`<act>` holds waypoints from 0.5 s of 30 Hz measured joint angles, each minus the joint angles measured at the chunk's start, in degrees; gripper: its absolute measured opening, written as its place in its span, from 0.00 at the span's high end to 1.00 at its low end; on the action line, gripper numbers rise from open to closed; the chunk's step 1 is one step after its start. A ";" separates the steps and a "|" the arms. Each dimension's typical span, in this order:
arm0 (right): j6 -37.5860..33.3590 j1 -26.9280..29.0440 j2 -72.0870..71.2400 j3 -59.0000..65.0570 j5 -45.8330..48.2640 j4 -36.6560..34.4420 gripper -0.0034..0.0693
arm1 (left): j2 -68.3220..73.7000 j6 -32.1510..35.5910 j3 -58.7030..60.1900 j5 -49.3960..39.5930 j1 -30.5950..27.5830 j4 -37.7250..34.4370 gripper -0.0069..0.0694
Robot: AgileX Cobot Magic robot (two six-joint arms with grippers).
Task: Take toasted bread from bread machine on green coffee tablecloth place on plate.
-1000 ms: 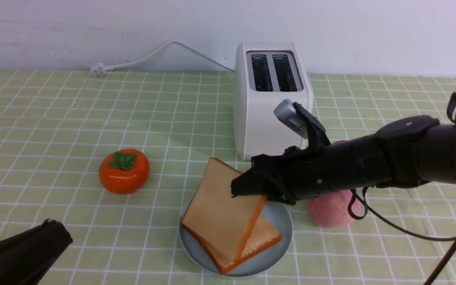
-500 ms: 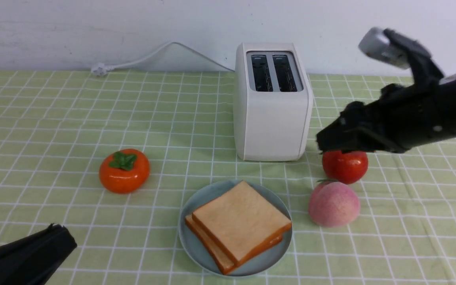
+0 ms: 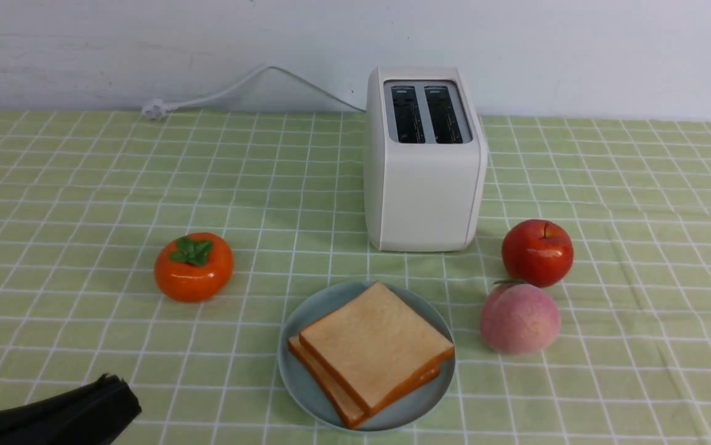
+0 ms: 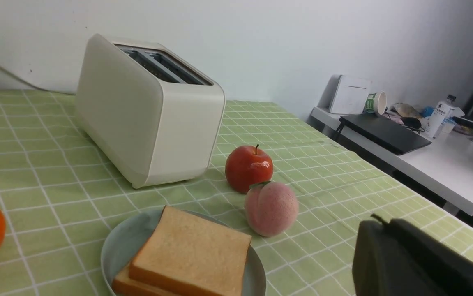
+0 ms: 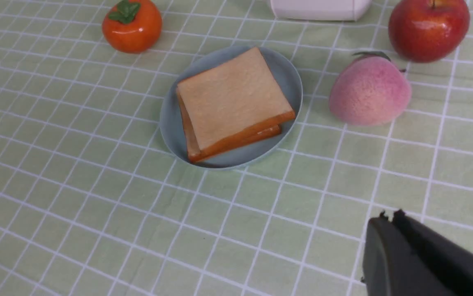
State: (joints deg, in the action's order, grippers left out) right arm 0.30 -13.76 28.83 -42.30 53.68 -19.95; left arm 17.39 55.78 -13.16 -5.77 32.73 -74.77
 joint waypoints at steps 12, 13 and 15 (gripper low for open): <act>1.54 0.00 -9.88 10.10 -6.38 6.14 0.95 | 0.00 0.00 0.00 -0.01 0.00 -1.09 0.91; 1.54 0.00 -9.88 10.70 -6.38 6.52 0.94 | 0.00 0.00 0.00 -0.01 0.00 -1.09 0.91; 1.54 0.00 -9.88 11.09 -6.33 6.75 0.94 | 0.00 0.00 0.00 -0.01 0.00 -1.09 0.91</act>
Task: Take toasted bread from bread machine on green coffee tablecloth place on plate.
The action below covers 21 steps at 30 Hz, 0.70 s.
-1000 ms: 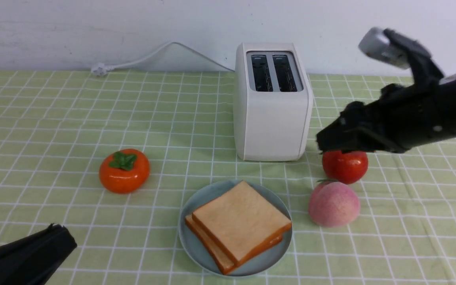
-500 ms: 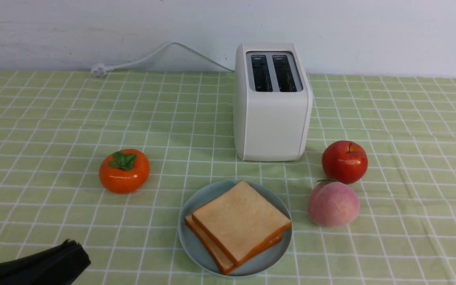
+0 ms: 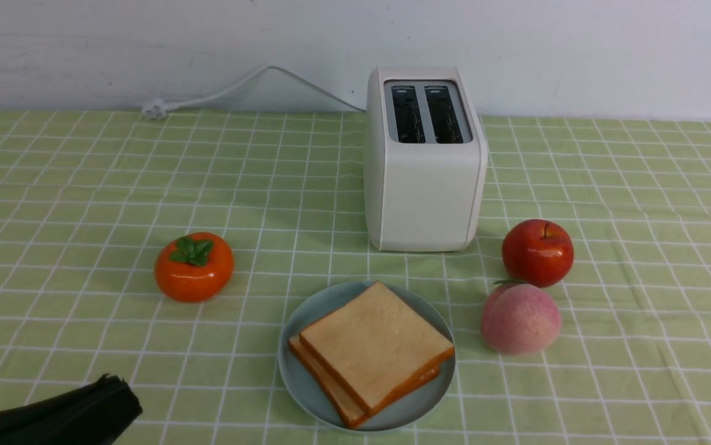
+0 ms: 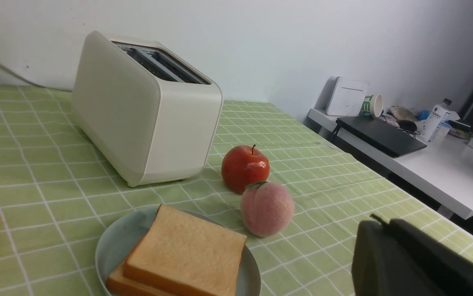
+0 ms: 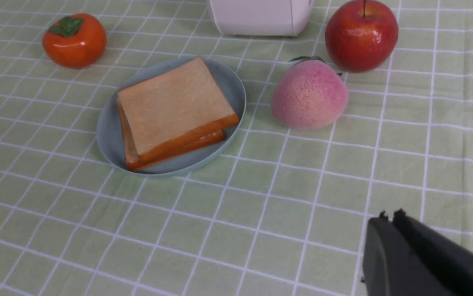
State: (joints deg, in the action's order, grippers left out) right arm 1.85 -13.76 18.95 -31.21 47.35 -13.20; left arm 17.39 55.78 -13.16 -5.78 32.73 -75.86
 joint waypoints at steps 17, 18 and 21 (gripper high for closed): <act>0.00 5.26 -9.17 17.41 -19.85 9.83 0.98 | 0.00 0.00 0.00 -0.07 0.00 -0.16 0.88; 0.00 6.25 -11.49 21.57 -22.93 10.01 0.98 | 0.00 0.00 0.00 -0.07 0.00 -0.16 0.88; 0.02 8.75 -17.33 30.58 -28.93 10.41 0.98 | 0.00 0.00 0.00 -0.14 0.00 -0.16 0.88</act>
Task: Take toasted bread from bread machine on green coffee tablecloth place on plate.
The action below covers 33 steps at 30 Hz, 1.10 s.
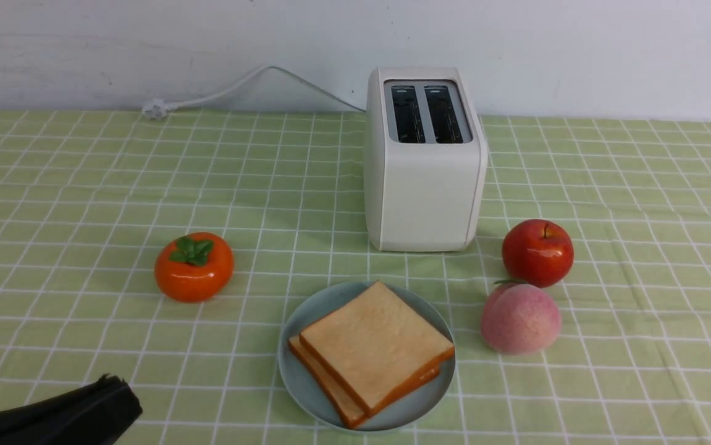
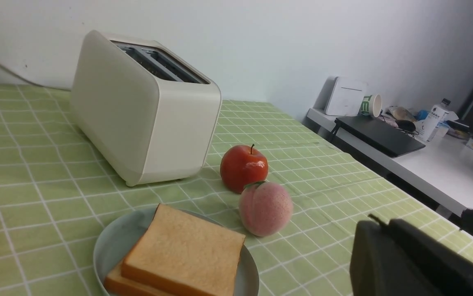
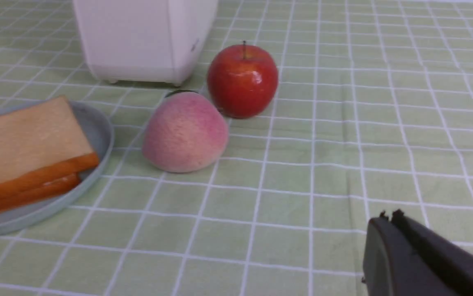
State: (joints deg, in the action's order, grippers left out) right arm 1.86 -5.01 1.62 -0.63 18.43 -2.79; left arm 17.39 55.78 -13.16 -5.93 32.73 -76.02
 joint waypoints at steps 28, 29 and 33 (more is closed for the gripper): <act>0.06 0.95 -2.18 1.58 3.89 1.56 0.97 | 0.00 0.00 0.00 -0.27 0.00 -0.04 0.84; 0.06 0.95 -2.18 1.58 3.89 1.56 0.97 | 0.00 0.00 0.00 -0.27 0.00 -0.04 0.84; 0.06 0.95 -2.18 1.58 3.89 1.56 0.96 | 0.00 0.00 0.00 -0.27 0.00 -0.04 0.84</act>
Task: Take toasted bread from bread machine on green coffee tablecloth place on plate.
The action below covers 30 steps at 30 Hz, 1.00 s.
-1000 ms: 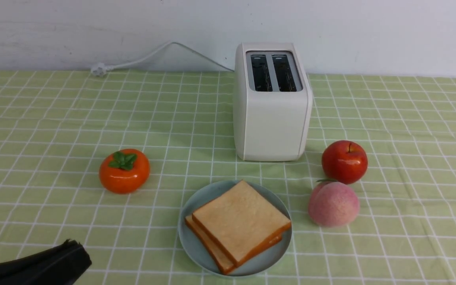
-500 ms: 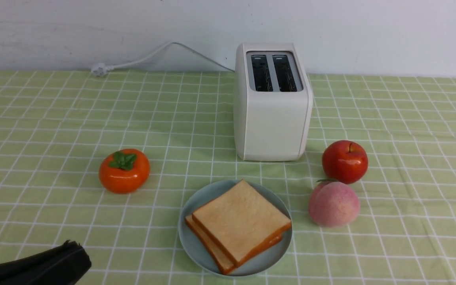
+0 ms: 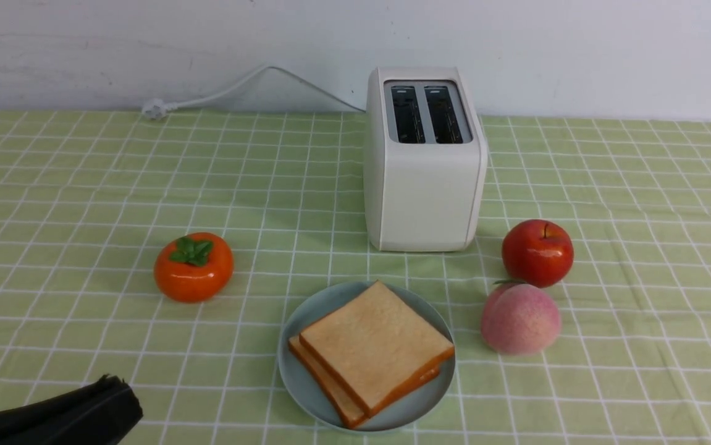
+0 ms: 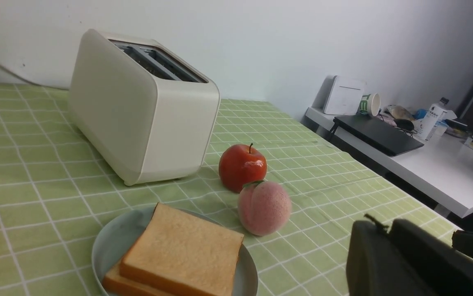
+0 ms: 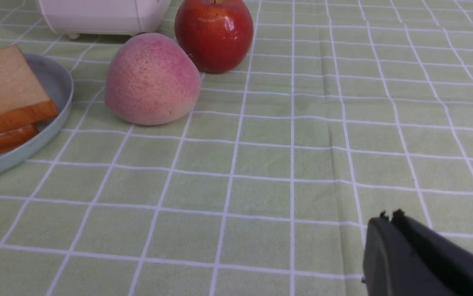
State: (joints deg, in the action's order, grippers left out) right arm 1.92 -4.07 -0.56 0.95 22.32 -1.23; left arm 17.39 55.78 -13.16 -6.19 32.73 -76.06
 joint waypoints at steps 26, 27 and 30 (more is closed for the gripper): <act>0.00 0.00 0.00 0.00 0.00 0.00 0.92 | 0.00 -16.59 2.31 9.50 -0.72 31.13 0.93; 0.00 0.00 0.00 0.00 0.00 0.00 0.92 | 0.00 -18.94 2.94 9.51 -1.82 34.25 0.93; 0.00 0.00 0.00 0.00 0.00 0.00 0.92 | -0.21 -29.88 5.31 9.51 -8.42 45.84 0.93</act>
State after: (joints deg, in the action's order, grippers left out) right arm 1.92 -4.07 -0.56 0.95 22.32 -1.23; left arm 17.18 25.89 -7.85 3.32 24.31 -30.22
